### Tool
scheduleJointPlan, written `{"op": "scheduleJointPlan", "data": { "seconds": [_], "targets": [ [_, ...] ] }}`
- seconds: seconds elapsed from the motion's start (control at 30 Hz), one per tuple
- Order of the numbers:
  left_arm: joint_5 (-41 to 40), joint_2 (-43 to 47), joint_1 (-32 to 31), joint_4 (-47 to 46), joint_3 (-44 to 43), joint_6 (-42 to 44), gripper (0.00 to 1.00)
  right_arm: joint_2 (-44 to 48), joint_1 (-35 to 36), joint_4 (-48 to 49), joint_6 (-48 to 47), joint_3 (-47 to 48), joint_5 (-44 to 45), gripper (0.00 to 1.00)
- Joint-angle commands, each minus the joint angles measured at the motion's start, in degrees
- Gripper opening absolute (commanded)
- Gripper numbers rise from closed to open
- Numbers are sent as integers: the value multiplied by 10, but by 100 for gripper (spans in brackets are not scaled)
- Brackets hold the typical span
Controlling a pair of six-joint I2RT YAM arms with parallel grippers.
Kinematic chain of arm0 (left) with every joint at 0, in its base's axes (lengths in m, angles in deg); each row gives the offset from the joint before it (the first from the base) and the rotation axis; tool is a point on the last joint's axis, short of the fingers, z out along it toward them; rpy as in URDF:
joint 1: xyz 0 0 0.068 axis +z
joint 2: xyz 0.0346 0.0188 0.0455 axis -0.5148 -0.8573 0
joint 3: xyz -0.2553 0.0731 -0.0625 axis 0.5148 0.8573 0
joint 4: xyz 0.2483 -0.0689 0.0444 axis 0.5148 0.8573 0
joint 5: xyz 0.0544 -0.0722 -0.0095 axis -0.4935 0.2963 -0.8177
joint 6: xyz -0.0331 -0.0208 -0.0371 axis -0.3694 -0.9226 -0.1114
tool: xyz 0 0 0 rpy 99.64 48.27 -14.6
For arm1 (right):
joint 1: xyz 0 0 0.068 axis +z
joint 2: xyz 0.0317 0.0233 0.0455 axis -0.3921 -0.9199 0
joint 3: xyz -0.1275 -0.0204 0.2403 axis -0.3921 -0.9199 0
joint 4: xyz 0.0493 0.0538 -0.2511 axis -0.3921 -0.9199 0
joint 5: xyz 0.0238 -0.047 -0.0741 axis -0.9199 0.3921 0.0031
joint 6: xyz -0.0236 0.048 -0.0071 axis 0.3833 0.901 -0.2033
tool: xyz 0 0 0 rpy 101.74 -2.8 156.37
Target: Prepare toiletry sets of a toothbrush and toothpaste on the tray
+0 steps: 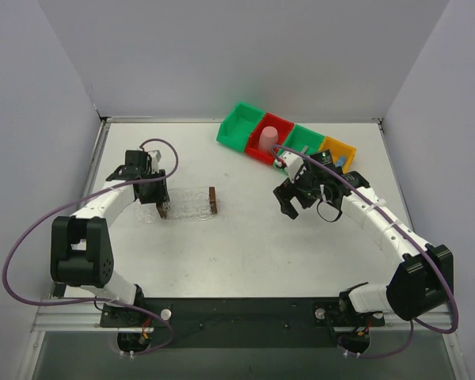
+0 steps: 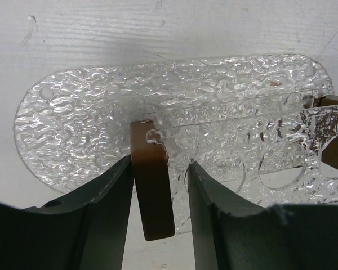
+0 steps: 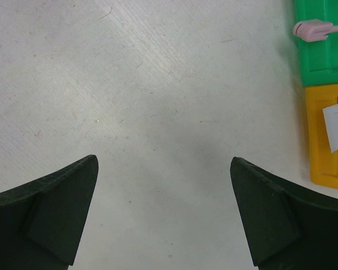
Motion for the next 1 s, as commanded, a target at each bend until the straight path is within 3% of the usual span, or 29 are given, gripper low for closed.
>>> {"op": "scheduleJointPlan", "data": {
  "seconds": [0.0, 0.5, 0.97],
  "targets": [
    [7, -2, 5, -43, -8, 7, 32, -6, -4, 6, 2, -8, -19, 97],
    [15, -4, 4, -39, 0, 10, 43, -10, -4, 6, 1, -9, -21, 97],
    [11, 5, 5, -34, 1, 11, 60, -11, -5, 6, 0, -13, -22, 97]
  ]
}}
